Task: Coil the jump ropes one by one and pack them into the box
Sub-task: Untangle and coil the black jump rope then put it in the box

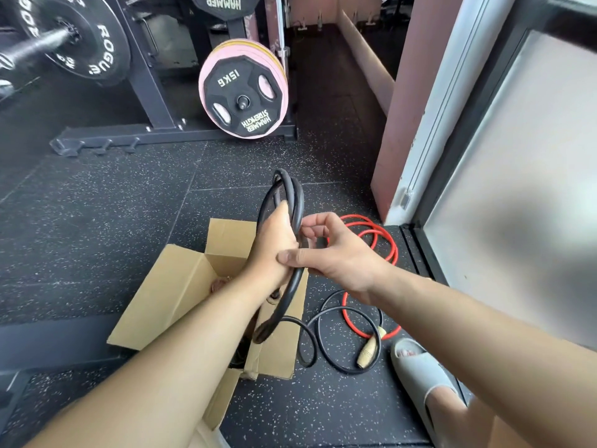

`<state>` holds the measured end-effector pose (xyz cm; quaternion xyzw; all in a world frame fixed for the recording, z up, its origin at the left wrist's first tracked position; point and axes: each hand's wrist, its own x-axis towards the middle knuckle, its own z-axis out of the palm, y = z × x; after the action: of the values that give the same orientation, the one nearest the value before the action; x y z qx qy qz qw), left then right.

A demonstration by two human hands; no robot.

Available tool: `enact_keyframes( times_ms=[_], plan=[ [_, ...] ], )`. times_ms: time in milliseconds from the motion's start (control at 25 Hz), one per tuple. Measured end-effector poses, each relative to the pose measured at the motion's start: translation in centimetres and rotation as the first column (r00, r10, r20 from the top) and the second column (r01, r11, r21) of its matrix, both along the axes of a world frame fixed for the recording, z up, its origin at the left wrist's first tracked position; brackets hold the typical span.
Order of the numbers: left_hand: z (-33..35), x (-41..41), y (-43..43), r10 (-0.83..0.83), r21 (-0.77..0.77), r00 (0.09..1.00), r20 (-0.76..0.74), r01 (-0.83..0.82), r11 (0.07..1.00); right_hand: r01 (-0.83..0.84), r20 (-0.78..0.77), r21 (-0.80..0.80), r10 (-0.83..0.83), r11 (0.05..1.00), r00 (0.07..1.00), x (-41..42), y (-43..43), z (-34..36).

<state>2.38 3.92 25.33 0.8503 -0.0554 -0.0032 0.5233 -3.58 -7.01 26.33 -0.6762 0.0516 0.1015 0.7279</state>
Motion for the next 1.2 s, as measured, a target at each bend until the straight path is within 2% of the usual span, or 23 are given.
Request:
enact_keyframes(
  times_ms=[80, 160, 240, 320, 360, 440, 520, 600, 680, 760, 840, 920, 1000, 1040, 1120, 1200],
  plan=[
    [0.3, -0.2, 0.2, -0.030, 0.119, 0.997, 0.076, 0.021, 0.993, -0.015, 0.028, 0.006, 0.015, 1.000, 0.999, 0.2, -0.2, -0.2],
    [1.1, 0.1, 1.4, -0.119, 0.140, 0.992, 0.045, 0.112, 0.984, -0.090, 0.057, 0.021, 0.088, 0.996, 0.994, 0.5, -1.1, 0.4],
    [2.2, 0.6, 2.9, -0.241, -0.031, 0.970, -0.043, 0.240, 0.970, -0.131, 0.080, -0.114, 0.140, 0.985, 0.987, 1.2, -2.6, 0.9],
    [3.4, 1.2, 4.4, -0.273, -0.304, 0.956, -0.104, 0.231, 0.924, -0.081, 0.113, -0.378, 0.133, 0.922, 0.985, 2.0, -4.4, 1.2],
    [3.9, 1.4, 5.1, -0.276, -0.402, 0.949, -0.151, 0.196, 0.894, -0.019, 0.145, -0.454, 0.095, 0.891, 0.985, 2.2, -5.2, 1.2],
    [4.4, 1.7, 6.1, -0.321, -0.501, 0.914, -0.247, 0.163, 0.850, 0.117, 0.232, -0.541, 0.014, 0.833, 0.973, 2.6, -6.0, 0.8],
    [4.5, 1.9, 6.1, -0.374, -0.571, 0.873, -0.313, 0.141, 0.808, 0.164, 0.268, -0.611, 0.007, 0.775, 0.964, 2.8, -6.0, 0.5],
    [4.7, 1.6, 5.6, -0.439, -0.682, 0.842, -0.313, 0.122, 0.721, 0.113, 0.185, -0.678, 0.019, 0.726, 0.983, 2.7, -5.8, 0.4],
    [5.0, 1.2, 5.0, -0.499, -0.788, 0.819, -0.284, 0.097, 0.608, -0.005, 0.093, -0.794, 0.130, 0.608, 0.987, 2.2, -5.2, 0.1],
    [5.3, 1.0, 4.6, -0.471, -0.834, 0.848, -0.243, 0.066, 0.549, -0.095, 0.033, -0.825, 0.215, 0.557, 0.976, 1.7, -4.2, -0.7],
    [5.1, 0.8, 4.2, -0.328, -0.822, 0.918, -0.225, 0.001, 0.569, -0.113, 0.006, -0.849, 0.225, 0.516, 0.974, 1.5, -3.8, -1.2],
    [4.7, 0.4, 3.8, -0.150, -0.768, 0.967, -0.208, -0.067, 0.637, -0.051, 0.053, -0.903, 0.227, 0.426, 0.972, 1.8, -3.8, -1.3],
    [4.6, 0.0, 3.3, -0.069, -0.732, 0.982, -0.176, -0.084, 0.676, 0.010, 0.100, -0.940, 0.249, 0.340, 0.963, 1.8, -3.8, -1.0],
    [4.6, -0.2, 3.1, -0.072, -0.728, 0.985, -0.158, -0.067, 0.682, 0.026, 0.116, -0.945, 0.259, 0.327, 0.959, 1.7, -3.8, -0.7],
    [4.9, -0.2, 3.0, -0.100, -0.705, 0.988, -0.121, -0.015, 0.710, 0.076, 0.182, -0.918, 0.243, 0.390, 0.953, 2.0, -4.2, -0.3],
    [4.9, 0.4, 3.8, -0.069, -0.621, 0.994, -0.088, 0.000, 0.784, 0.209, 0.296, -0.847, 0.107, 0.489, 0.949, 3.0, -5.6, 0.4]
  ],
)
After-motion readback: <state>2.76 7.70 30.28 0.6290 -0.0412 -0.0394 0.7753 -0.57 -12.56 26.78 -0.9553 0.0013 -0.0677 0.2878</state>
